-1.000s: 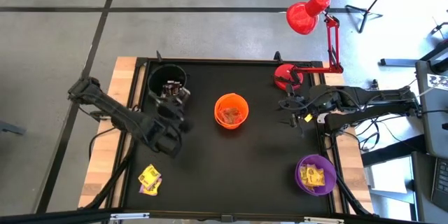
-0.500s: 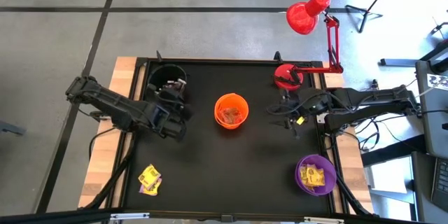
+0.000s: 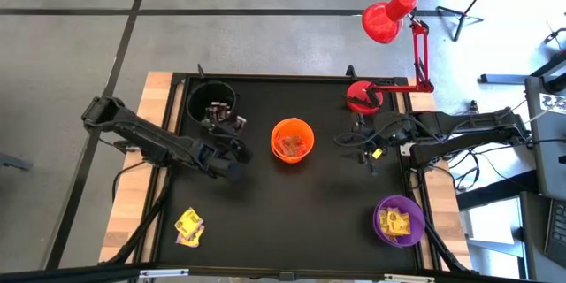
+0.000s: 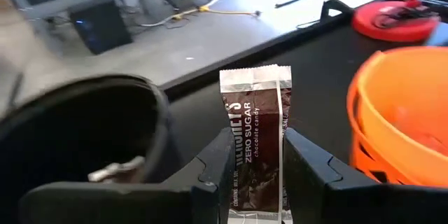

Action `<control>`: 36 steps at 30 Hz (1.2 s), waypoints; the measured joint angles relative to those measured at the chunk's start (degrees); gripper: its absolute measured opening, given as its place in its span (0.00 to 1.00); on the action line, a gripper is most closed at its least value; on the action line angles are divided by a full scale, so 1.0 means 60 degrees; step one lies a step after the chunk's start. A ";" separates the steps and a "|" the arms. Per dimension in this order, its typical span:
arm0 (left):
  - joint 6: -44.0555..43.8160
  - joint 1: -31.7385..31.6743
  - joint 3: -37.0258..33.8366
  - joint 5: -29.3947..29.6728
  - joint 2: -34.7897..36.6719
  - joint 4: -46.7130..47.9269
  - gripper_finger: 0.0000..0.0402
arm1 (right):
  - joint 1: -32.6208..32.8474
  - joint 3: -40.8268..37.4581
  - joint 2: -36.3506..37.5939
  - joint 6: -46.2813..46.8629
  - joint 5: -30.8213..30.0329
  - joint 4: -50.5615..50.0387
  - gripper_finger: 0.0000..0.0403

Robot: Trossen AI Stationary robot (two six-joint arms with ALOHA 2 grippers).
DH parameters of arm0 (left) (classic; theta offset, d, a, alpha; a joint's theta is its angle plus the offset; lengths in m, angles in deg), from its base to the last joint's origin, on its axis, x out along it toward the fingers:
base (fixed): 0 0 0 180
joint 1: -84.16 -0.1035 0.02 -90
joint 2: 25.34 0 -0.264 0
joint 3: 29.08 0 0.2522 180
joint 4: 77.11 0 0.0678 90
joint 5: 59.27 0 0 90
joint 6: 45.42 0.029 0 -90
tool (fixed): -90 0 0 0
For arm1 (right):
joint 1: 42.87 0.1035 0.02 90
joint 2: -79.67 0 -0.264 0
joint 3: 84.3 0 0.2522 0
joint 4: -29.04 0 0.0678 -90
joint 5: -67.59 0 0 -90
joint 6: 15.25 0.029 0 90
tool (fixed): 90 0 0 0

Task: Sort candy
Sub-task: Put the brown chocolate bar into the black bucket

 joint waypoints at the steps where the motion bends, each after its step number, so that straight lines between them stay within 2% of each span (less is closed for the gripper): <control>1: 0.0314 0.0000 -0.0231 -0.0079 0.0000 -0.0600 0.21 | 0.0000 0.0000 0.0000 0.0001 0.0000 0.0007 0.38; 4: 0.1291 -0.0071 -0.0840 -0.0449 0.0004 -0.2302 0.21 | 0.0004 0.0000 0.0000 0.0000 0.0000 0.0020 0.38; 7: 0.2450 -0.0297 -0.1401 -0.1328 0.0004 -0.4097 0.21 | 0.0004 0.0000 0.0000 0.0000 0.0000 0.0108 0.38; 10: 0.4028 -0.0553 -0.1848 -0.2213 0.0004 -0.6197 0.21 | 0.0000 0.0000 0.0000 0.0000 0.0000 0.0158 0.38; 14: 0.6145 -0.0994 -0.2175 -0.2748 0.0004 -0.8869 0.21 | 0.0004 0.0000 0.0000 0.0000 0.0000 0.0178 0.38; 16: 0.7225 -0.1275 -0.2181 -0.3141 0.0022 -0.9970 0.21 | 0.0002 0.0000 0.0000 0.0000 0.0000 0.0177 0.38; 19: 0.8407 -0.1711 -0.2181 -0.3819 0.0404 -1.0711 0.21 | 0.0004 0.0000 0.0000 0.0016 0.0000 0.0093 0.38; 24: 0.8742 -0.2313 -0.2181 -0.3442 0.1814 -0.9979 0.21 | 0.0003 0.0000 0.0000 0.0058 0.0000 -0.0229 0.38; 29: 0.8822 -0.2455 -0.2181 -0.2883 0.3595 -0.8238 0.21 | 0.0004 0.0000 0.0000 0.0120 0.0000 -0.0299 0.38; 32: 0.8106 -0.2452 -0.2181 -0.2544 0.4542 -0.6787 0.21 | 0.0003 0.0000 0.0000 0.0124 0.0000 -0.0254 0.38; 36: 0.6483 -0.2450 -0.2181 -0.2562 0.5367 -0.4748 0.22 | 0.0002 0.0000 0.0000 0.0105 0.0000 -0.0129 0.38</control>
